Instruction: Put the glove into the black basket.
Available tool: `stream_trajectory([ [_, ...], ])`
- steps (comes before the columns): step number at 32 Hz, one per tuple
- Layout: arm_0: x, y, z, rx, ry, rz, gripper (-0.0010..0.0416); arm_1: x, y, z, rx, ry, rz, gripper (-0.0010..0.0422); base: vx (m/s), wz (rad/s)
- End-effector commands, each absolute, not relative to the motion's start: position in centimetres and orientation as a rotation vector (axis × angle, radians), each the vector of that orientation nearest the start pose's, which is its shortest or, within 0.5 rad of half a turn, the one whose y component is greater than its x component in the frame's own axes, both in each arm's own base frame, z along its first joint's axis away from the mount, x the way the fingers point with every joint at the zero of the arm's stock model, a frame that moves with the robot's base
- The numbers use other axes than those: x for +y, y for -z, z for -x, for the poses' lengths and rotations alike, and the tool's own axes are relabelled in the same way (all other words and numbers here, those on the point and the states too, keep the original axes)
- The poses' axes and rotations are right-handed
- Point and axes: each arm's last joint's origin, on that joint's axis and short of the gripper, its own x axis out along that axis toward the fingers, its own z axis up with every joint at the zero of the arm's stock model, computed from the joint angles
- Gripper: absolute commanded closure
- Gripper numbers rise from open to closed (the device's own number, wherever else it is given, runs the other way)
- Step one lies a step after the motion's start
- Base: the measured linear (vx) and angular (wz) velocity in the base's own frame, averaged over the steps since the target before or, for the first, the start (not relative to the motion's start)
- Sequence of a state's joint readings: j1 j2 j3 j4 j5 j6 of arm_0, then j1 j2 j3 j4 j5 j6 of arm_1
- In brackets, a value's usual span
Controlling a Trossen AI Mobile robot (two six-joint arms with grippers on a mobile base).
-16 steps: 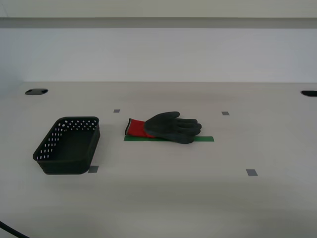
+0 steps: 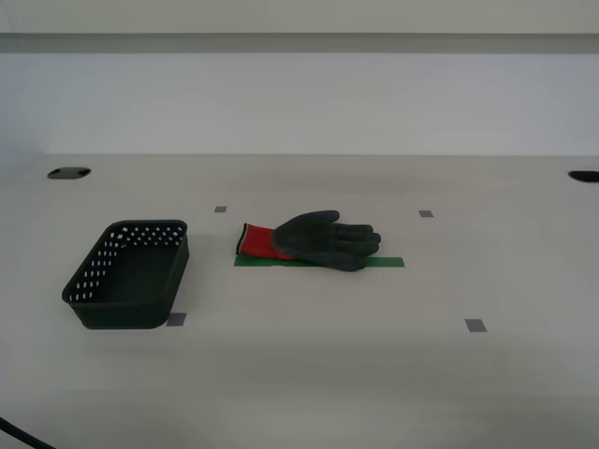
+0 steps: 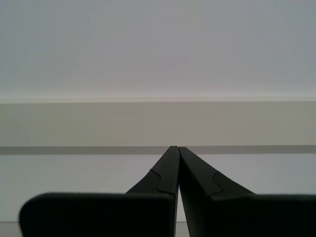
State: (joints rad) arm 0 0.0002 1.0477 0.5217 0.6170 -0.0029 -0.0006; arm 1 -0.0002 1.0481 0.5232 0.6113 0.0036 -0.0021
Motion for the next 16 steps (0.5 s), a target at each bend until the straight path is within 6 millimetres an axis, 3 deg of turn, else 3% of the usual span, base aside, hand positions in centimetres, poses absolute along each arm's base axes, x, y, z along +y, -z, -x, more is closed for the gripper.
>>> stream_trajectory([
  [1, 0.0, -27.0, -22.7, -0.094, -0.002, 0.000, 0.0405, 0.0, -27.0, -22.7, -0.090, 0.007, 0.003, 0.0412, 0.000, 0.000],
  [5, 0.0, -27.0, -22.7, -0.094, -0.003, 0.000, 0.0405, -0.1, -27.0, -22.7, -0.077, 0.018, 0.016, 0.0412, 0.000, 0.000],
  [11, 0.0, -27.0, -22.7, -0.094, -0.003, 0.000, 0.0405, -0.1, -27.4, -23.7, 0.228, 0.013, 0.046, 0.0412, 0.000, 0.000],
  [16, 0.0, -27.0, -22.7, -0.094, -0.002, 0.000, 0.0405, -0.1, -28.8, -24.3, 0.332, 0.032, 0.010, 0.0412, 0.000, 0.000],
])
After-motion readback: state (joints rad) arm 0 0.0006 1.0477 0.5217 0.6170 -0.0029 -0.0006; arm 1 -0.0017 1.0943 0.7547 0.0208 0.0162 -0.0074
